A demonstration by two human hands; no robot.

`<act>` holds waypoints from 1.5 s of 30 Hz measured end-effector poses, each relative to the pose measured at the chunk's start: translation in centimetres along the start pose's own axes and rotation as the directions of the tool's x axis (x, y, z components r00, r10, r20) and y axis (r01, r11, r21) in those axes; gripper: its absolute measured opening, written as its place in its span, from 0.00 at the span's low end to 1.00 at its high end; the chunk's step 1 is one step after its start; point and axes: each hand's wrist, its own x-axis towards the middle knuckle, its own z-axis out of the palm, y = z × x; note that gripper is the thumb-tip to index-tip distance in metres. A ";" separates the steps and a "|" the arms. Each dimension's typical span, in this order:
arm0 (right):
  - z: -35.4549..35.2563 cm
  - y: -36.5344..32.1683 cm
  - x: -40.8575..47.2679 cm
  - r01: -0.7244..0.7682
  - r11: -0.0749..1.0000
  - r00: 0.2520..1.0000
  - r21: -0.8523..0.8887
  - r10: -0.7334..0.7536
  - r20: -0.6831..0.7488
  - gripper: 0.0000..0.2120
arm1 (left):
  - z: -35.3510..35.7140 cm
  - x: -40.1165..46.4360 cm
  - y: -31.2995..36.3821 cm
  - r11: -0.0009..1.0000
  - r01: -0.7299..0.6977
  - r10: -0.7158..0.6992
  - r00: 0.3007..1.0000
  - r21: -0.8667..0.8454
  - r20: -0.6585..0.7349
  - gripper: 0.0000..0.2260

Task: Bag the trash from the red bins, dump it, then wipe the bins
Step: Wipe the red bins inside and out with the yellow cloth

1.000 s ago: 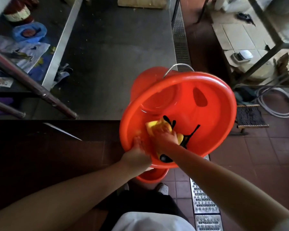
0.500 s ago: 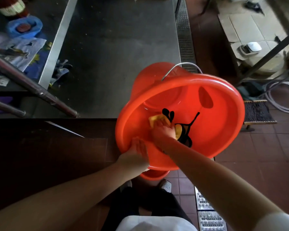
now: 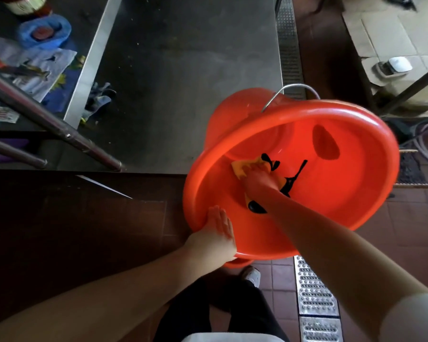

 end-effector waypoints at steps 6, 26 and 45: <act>-0.2 -0.6 -0.1 -0.048 0.998 0.998 -0.049 0.050 0.045 0.21 | -0.1 0.5 0.7 0.993 0.064 -0.061 0.998 -0.094 0.034 0.18; -2.4 -0.9 -18.8 0.098 0.974 0.995 -0.203 -0.094 0.026 0.30 | 0.0 1.1 -0.8 0.946 -0.005 0.035 0.996 -0.324 0.085 0.35; -1.5 -2.0 -2.1 -0.012 0.990 0.995 -0.137 0.025 0.094 0.20 | 0.1 0.2 -0.9 0.995 0.038 -0.034 0.998 -0.087 0.051 0.20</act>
